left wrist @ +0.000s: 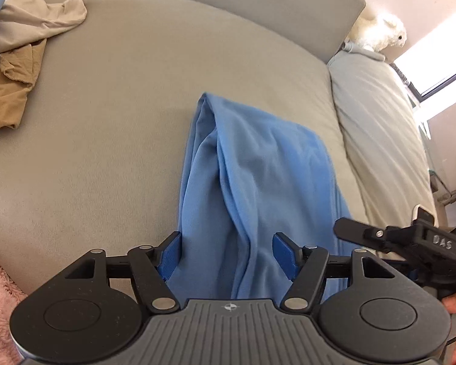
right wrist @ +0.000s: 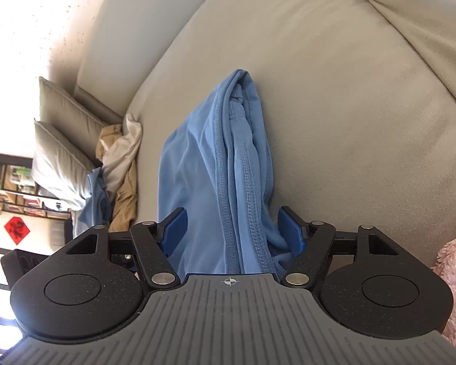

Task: Fold clothes
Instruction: 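Grasp the folded bundle with both grippers and lift it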

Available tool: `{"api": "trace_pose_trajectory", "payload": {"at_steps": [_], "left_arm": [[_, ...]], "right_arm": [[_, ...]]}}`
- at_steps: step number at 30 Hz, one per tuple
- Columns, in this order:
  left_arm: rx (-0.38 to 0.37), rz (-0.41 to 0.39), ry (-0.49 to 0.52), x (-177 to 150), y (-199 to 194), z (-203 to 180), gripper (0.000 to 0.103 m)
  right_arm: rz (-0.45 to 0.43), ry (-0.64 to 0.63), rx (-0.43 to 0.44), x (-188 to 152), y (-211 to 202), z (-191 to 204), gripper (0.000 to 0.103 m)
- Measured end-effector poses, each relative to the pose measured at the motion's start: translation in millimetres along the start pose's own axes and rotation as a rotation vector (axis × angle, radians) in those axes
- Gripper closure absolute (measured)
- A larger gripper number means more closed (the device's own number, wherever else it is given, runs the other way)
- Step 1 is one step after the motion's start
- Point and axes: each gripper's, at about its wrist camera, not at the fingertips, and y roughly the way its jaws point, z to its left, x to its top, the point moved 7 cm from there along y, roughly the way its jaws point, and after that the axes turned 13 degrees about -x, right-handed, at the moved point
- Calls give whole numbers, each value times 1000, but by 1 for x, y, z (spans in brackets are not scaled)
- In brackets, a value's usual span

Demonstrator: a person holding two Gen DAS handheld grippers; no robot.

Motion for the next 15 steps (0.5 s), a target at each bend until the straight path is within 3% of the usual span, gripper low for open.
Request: {"api": "trace_pose_trajectory", "payload": {"at_steps": [2, 7, 9, 10, 12, 15], "left_arm": [[5, -9, 2, 0, 0, 4, 46], [14, -20, 61, 1, -7, -6, 86], [69, -21, 153, -1, -7, -20, 88], [112, -18, 210, -3, -5, -29, 90], [181, -19, 298, -6, -2, -42, 91], [243, -30, 364, -8, -4, -57, 92]], "right_arm": [[3, -3, -5, 0, 1, -1, 33], [-18, -98, -91, -3, -1, 0, 64], [-35, -171, -141, -6, -1, 6, 68], [-46, -219, -170, -8, -1, 11, 76], [-102, -374, -285, -15, -1, 29, 82], [-162, -525, -394, -23, -4, 49, 87]]}}
